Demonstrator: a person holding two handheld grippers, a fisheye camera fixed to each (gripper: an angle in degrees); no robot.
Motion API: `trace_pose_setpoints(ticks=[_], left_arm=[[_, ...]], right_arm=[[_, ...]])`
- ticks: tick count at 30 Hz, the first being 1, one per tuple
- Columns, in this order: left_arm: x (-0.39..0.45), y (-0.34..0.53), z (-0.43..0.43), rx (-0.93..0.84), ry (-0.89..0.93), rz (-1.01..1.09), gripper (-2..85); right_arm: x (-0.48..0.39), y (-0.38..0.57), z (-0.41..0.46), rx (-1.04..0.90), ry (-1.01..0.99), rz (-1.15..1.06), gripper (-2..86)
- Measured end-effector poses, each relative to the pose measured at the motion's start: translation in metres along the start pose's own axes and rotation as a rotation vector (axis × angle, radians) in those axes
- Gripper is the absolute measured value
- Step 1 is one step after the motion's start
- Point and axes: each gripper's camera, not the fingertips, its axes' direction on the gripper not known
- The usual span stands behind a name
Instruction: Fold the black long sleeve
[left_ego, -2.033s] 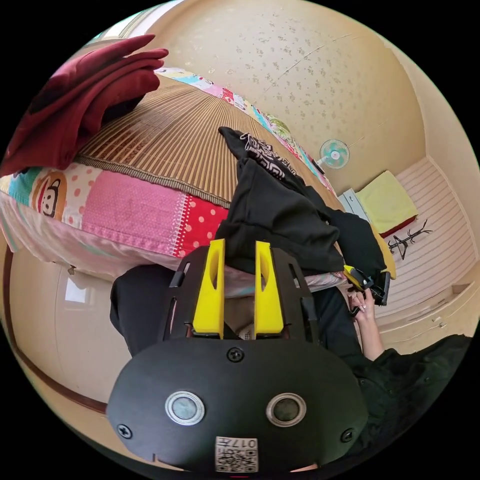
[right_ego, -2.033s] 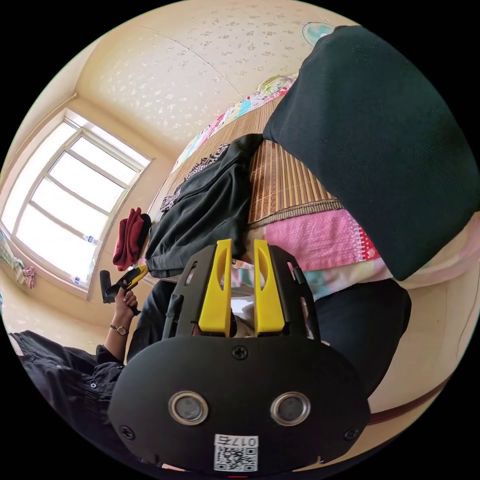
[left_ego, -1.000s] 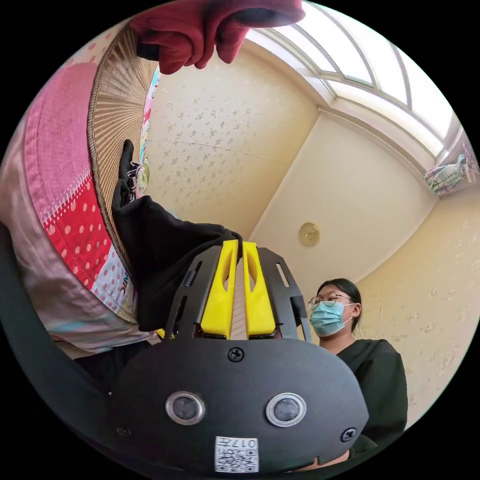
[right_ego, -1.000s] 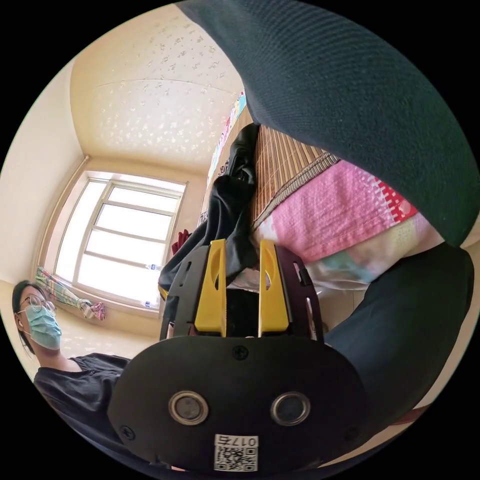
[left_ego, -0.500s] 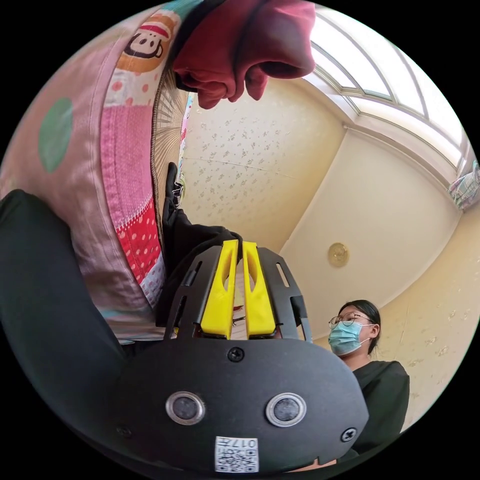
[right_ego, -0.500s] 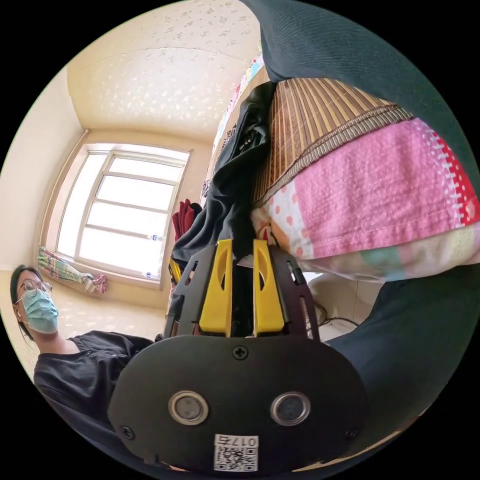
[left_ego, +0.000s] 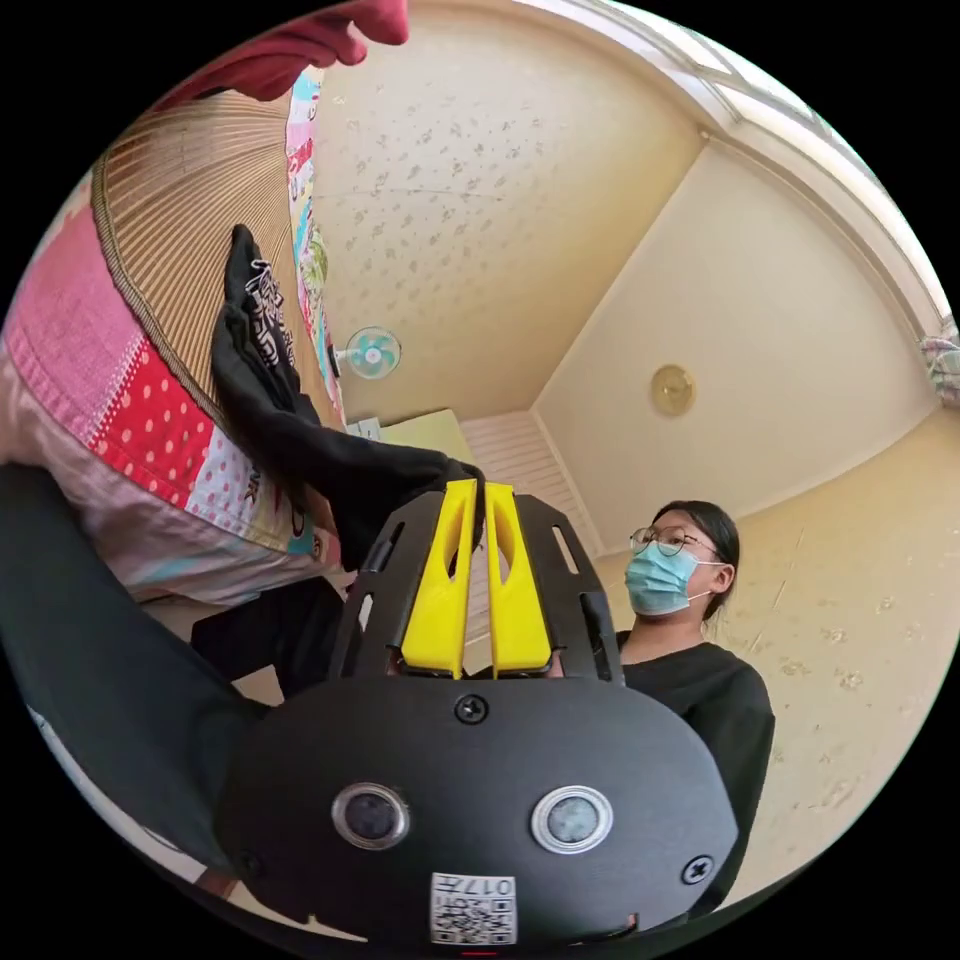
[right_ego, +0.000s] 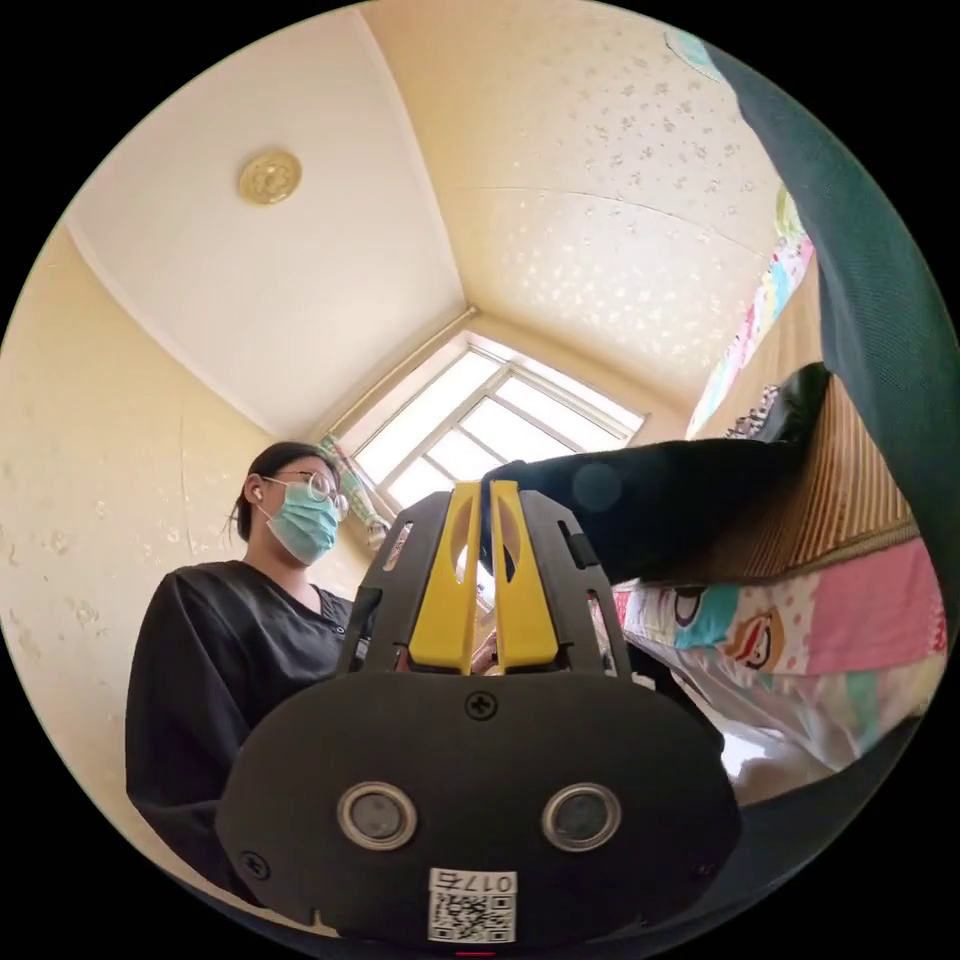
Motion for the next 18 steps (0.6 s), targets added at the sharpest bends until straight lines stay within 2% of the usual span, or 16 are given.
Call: trace_pose_setpoints(ticks=[2,5,6,8,10,13,16,18], left_arm=[[0.007,0.024,-0.004,-0.043,-0.077,-0.036,-0.4],[0.009,0.050,-0.007,-0.116,-0.049,-0.004,-0.4],[0.005,0.055,-0.010,-0.115,-0.051,-0.012,-0.4],[-0.024,0.084,-0.038,0.007,-0.095,-0.150,-0.4],[-0.038,0.102,-0.045,0.047,-0.048,-0.179,-0.5],[-0.029,0.117,-0.029,0.003,0.037,-0.069,-0.6],[-0.034,0.132,-0.039,0.031,-0.012,-0.070,-0.7],[-0.028,0.140,-0.046,0.077,0.016,-0.008,-0.7]], right_arm=[[-0.019,0.011,-0.013,-0.037,0.096,0.006,1.7],[-0.045,0.028,-0.018,-0.083,0.089,-0.061,1.7],[-0.046,0.031,-0.019,-0.088,0.111,-0.059,1.7],[-0.039,0.040,-0.029,-0.091,0.251,0.034,1.6],[-0.038,0.048,-0.037,-0.066,0.193,0.025,1.6],[-0.038,0.060,-0.044,-0.002,0.068,-0.010,1.6],[-0.035,0.067,-0.049,0.010,0.210,0.029,1.5],[-0.036,0.072,-0.052,0.041,0.163,0.008,1.5]])
